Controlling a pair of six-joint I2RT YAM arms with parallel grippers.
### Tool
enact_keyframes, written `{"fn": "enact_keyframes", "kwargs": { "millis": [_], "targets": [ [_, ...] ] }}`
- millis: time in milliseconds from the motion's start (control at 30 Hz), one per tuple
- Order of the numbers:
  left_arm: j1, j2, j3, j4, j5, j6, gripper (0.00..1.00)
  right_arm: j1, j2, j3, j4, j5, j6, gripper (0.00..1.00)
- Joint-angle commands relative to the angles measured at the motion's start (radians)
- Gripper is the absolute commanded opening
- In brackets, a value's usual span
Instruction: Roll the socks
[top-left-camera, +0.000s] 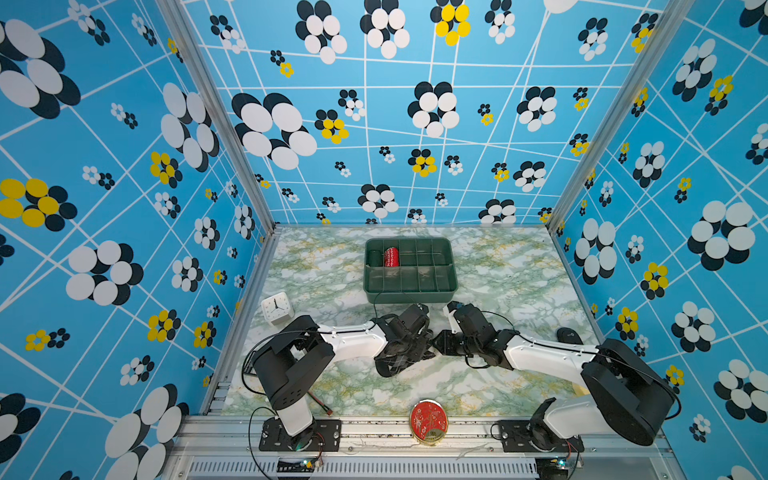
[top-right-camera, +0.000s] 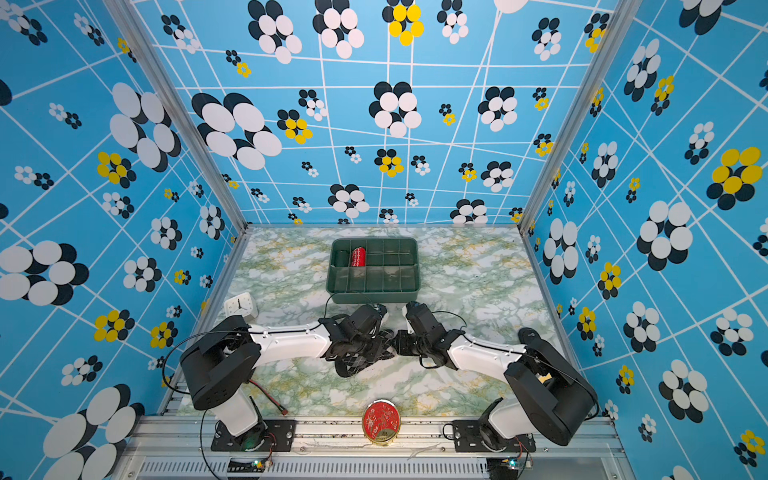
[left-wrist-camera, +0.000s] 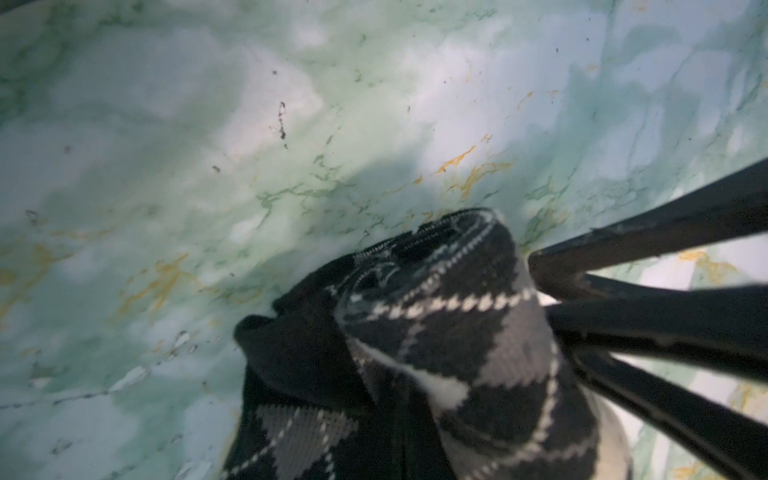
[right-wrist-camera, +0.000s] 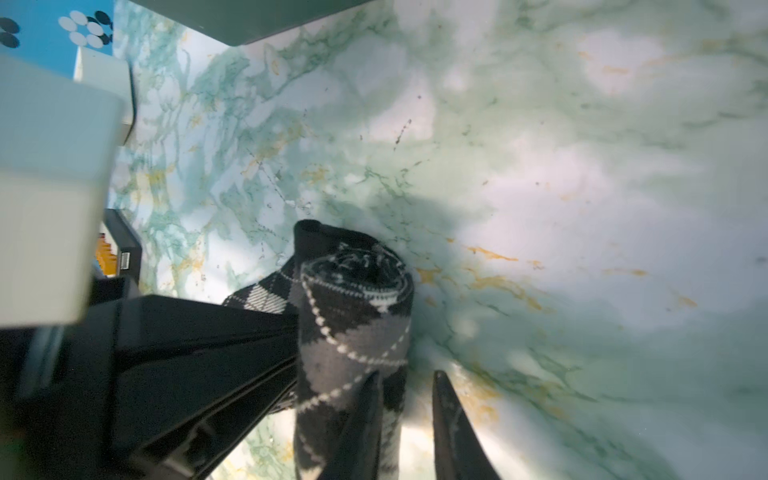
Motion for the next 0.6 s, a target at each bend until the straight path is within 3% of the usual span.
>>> {"fn": "enact_keyframes", "kwargs": {
  "millis": [0, 267, 567],
  "targets": [
    [0.009, 0.013, 0.008, -0.017, 0.009, 0.0, 0.0, -0.004, -0.022, -0.024, 0.078, -0.065, 0.017, 0.26],
    [0.019, 0.011, -0.006, -0.006, 0.032, -0.005, 0.0, -0.004, -0.01, -0.035, 0.149, -0.109, 0.036, 0.28],
    [0.065, -0.004, -0.091, 0.115, 0.154, -0.036, 0.0, -0.004, 0.04, -0.03, 0.201, -0.167, 0.05, 0.34]
  ]
}}
